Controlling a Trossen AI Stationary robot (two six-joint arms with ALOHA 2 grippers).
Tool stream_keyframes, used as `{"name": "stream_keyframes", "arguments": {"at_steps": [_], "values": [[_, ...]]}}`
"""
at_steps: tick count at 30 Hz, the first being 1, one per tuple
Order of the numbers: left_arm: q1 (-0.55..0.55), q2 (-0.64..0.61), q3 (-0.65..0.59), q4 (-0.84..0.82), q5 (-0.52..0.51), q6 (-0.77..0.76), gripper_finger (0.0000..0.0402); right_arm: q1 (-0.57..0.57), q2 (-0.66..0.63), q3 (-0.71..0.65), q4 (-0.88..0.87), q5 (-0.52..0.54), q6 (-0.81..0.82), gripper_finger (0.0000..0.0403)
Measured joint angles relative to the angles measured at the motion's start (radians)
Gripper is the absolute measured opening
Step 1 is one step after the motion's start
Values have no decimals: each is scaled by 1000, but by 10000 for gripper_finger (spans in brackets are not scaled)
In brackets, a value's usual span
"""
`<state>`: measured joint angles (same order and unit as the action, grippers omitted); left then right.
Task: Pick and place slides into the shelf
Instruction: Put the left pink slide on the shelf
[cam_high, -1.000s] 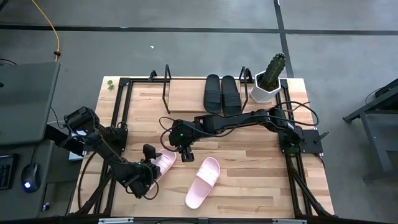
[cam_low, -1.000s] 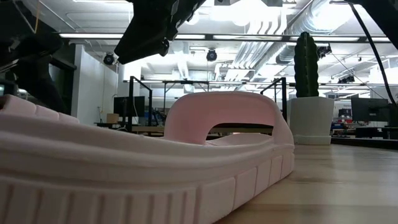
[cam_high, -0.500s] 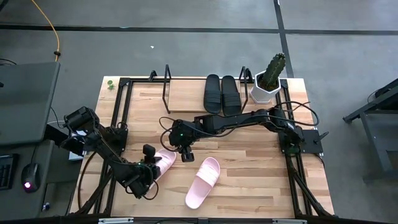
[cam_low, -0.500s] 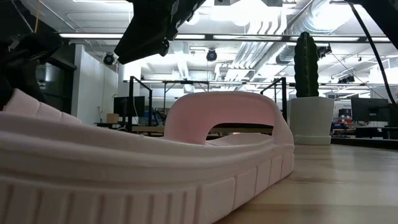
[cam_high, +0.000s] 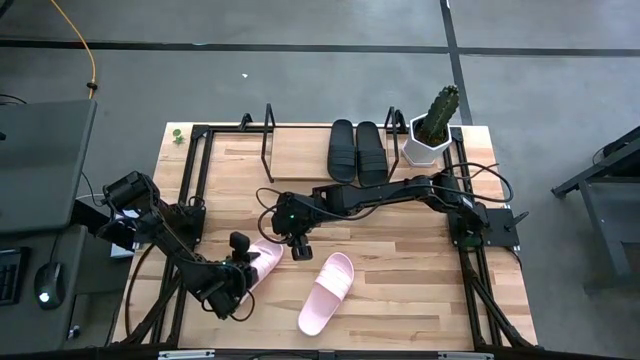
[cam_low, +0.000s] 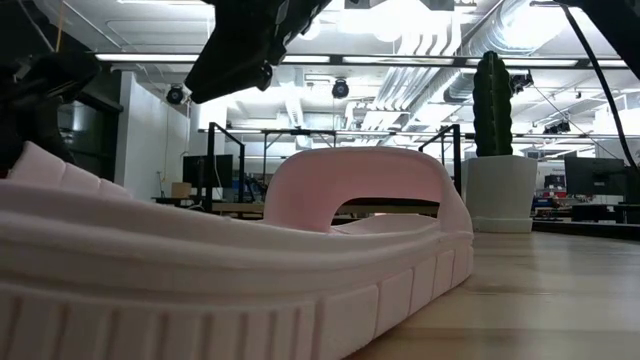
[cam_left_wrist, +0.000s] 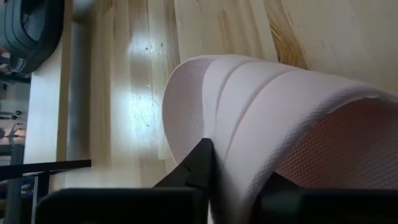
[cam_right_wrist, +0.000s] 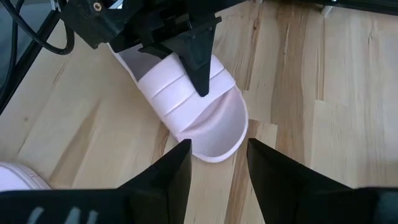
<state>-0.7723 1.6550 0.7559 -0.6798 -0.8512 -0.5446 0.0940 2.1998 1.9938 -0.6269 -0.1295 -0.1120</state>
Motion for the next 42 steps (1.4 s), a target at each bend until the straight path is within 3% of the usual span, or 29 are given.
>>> {"name": "stream_keyframes", "arguments": {"at_steps": [12,21,34,42], "values": [[1,0,0,-93,-89,68,5,0,0,0,-46,30,32,146],[12,0,99,-272,-131,66,6,0,0,0,-73,145,87,146],[140,0,165,-479,-154,15,4,4,-27,0,-222,270,209,146],[199,0,165,-497,-156,13,5,37,-37,0,-272,347,228,146]]}}
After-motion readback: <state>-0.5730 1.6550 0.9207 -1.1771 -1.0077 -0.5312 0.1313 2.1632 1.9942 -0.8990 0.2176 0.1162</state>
